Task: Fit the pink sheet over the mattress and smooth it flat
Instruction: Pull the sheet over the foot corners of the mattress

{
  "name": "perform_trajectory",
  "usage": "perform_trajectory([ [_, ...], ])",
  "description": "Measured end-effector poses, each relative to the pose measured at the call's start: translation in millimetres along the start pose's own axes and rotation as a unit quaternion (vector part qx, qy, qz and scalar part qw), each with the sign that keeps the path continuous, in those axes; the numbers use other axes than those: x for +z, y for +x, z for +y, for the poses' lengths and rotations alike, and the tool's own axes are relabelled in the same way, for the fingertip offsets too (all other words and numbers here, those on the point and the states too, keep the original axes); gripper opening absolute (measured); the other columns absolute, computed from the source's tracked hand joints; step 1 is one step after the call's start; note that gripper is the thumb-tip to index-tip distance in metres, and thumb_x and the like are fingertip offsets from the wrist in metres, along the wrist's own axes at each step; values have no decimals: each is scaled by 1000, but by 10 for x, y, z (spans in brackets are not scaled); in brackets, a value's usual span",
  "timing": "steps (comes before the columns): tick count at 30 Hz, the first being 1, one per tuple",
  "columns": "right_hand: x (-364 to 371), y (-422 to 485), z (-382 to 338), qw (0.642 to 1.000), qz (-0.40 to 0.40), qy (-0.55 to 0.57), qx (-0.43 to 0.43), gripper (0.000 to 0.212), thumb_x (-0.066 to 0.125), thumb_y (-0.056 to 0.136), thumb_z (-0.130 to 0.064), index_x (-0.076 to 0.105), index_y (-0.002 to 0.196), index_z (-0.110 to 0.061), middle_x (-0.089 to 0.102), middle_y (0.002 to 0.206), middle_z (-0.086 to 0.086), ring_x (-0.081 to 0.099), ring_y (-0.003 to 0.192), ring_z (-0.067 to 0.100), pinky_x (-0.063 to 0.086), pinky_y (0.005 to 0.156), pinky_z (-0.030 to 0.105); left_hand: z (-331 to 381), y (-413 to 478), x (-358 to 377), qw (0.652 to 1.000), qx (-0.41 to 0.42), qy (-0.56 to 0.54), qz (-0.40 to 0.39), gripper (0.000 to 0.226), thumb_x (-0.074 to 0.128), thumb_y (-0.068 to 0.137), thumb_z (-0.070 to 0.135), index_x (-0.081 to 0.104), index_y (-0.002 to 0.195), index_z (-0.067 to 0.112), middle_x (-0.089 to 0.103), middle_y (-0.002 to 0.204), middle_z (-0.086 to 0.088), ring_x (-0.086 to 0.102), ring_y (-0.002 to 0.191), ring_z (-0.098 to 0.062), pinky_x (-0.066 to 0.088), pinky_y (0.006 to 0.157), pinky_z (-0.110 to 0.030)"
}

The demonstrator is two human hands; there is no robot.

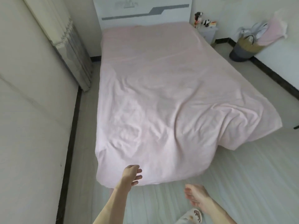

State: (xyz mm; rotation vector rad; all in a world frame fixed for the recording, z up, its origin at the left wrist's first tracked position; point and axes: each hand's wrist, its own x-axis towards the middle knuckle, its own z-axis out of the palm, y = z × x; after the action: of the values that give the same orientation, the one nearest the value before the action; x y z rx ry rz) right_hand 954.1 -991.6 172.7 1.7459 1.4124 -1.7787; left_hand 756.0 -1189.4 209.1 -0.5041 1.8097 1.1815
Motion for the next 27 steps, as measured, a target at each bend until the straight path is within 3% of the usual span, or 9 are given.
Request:
perform_trajectory([
  [7,-1290,355,-584,995,22,-29,-89,12,65,88,-26,66,94,-16,74,91,6,65,74,18,43,61,26,803,16,1627,991,77,108,-23,12,48,96,18,59,101,16,62,89,0,56,64,-17,32,55,-24],
  [11,-1973,481,-1102,974,63,-93,-196,7,64,88,-34,65,92,-28,70,93,-6,66,90,16,49,78,29,1202,-77,2545,973,132,170,-78,14,54,93,23,60,104,17,68,88,3,61,63,-15,34,51,-22],
  [14,-2377,551,-1462,960,81,-101,-249,7,61,93,-30,67,95,-26,69,92,-12,65,91,13,46,79,26,1435,-120,3109,957,152,214,-121,19,53,93,24,61,109,15,69,90,4,62,63,-13,36,51,-22],
  [17,-2800,817,-1695,963,95,-66,-242,3,65,90,-28,67,90,-26,71,89,-10,67,90,13,47,80,29,1625,-38,3635,949,143,240,-145,19,53,94,25,62,108,14,70,90,4,61,61,-12,36,51,-21],
  [22,-3521,1356,-2065,971,118,-36,-205,5,68,87,-26,67,91,-24,73,91,-3,69,76,10,49,69,30,2011,335,4480,938,125,277,-167,18,44,91,13,60,98,19,67,86,4,58,54,-11,31,46,-18],
  [27,-4262,1848,-2479,978,155,-26,-134,11,66,87,-27,63,96,-21,71,88,-2,70,86,19,55,87,44,2390,765,5198,944,92,278,-155,16,50,87,16,61,99,17,62,80,1,53,51,-12,29,40,-16],
])
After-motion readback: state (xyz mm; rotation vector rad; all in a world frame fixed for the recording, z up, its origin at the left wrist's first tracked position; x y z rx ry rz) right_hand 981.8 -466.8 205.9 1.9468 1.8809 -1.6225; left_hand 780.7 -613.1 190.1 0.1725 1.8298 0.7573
